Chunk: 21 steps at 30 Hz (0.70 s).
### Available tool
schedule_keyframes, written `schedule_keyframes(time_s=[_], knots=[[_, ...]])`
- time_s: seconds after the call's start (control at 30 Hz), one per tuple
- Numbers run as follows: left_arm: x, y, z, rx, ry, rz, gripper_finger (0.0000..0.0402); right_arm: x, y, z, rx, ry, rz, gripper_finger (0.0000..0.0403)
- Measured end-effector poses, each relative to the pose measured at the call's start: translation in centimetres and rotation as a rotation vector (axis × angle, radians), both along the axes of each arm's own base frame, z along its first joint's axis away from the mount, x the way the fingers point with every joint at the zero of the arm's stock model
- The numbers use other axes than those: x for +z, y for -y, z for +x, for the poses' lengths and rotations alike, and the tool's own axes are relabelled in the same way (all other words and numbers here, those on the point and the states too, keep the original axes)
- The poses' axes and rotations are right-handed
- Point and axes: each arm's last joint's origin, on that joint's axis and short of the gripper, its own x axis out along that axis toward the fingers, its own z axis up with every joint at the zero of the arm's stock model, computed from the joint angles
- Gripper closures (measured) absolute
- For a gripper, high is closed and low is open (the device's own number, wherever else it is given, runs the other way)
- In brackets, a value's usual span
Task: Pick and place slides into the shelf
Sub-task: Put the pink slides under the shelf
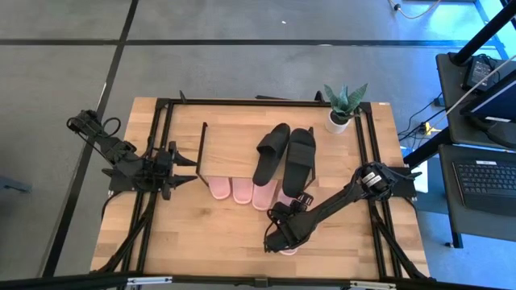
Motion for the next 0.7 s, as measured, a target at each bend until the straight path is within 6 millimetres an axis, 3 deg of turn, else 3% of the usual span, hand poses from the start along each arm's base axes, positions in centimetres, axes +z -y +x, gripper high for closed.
schedule_keyframes(time_s=[0.1, 0.17, 0.27, 0.4, 0.53, 0.7], knots=[[0.4, 0.2, 0.1, -0.015, 0.044, -0.131, 0.0196, 0.0, 0.0, 0.0, 0.000, 0.000, 0.000, 0.0242], [2.1, 0.3, 0.2, -0.084, 0.142, -0.213, 0.0196, 0.0, 0.0, 0.0, 0.000, 0.000, 0.000, 0.0242], [5.5, 0.8, 0.7, -0.235, 0.183, -0.127, 0.0196, 0.0, 0.0, 0.0, 0.001, 0.000, 0.000, 0.0242], [9.3, 0.9, 2.1, -0.211, 0.082, -0.089, 0.0196, 0.0, 0.0, 0.0, 0.003, 0.000, 0.000, 0.0242], [11.9, 1.3, 4.8, -0.201, -0.033, -0.065, 0.0196, 0.0, 0.0, 0.0, 0.006, -0.001, 0.001, 0.0242], [13.2, 1.3, 9.9, -0.249, -0.141, -0.121, 0.0196, 0.0, 0.0, 0.0, 0.007, 0.000, 0.001, 0.0242]])
